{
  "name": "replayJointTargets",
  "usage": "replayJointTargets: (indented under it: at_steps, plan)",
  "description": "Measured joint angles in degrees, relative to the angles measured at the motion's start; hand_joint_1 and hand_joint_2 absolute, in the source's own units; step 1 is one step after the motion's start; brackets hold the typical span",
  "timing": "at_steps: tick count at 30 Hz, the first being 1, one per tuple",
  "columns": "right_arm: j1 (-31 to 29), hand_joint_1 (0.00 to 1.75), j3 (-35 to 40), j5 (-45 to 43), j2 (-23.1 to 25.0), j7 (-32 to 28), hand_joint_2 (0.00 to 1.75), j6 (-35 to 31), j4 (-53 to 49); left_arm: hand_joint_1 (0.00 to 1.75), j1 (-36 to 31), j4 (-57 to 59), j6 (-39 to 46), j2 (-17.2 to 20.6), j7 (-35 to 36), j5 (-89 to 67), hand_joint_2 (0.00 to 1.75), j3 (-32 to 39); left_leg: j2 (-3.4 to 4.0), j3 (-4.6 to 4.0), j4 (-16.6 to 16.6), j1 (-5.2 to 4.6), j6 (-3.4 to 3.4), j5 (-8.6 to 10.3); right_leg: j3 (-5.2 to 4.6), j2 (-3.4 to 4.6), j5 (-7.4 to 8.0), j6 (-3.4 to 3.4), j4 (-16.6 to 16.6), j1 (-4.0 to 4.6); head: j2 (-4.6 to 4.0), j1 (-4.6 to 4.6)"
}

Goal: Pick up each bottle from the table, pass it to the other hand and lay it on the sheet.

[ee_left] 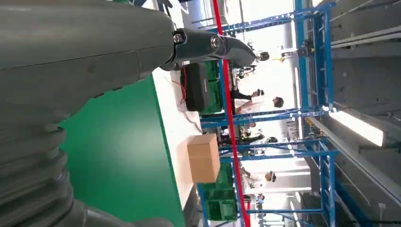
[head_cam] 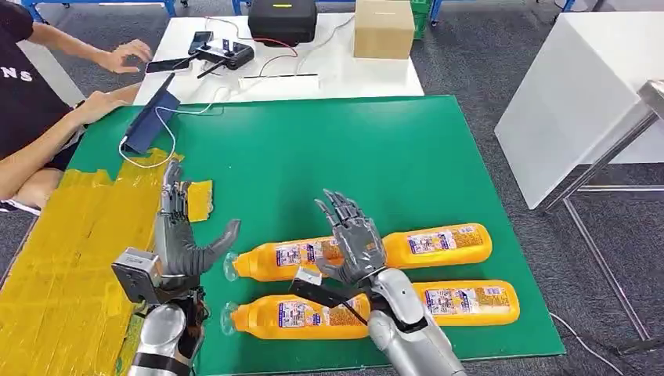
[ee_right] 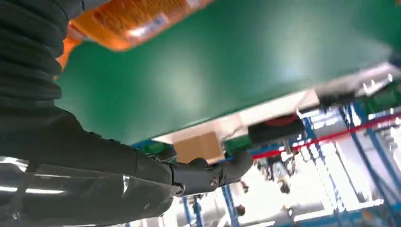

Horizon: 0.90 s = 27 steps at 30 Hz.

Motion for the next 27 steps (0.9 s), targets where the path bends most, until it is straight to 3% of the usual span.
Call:
replayJointTargets:
  at_steps: [27]
  plan:
    - [-7.4,0.00,1.3,-2.3,-1.3,-0.8,1.75,2.7,13.2,0.00,-3.2,5.9,-1.3,0.0,-0.2,1.8,1.75,0.7,0.01,0.00,0.0,0.00,0.01,0.02,0.00,0.00,0.02,0.02,0.0,0.00,0.00,-0.02]
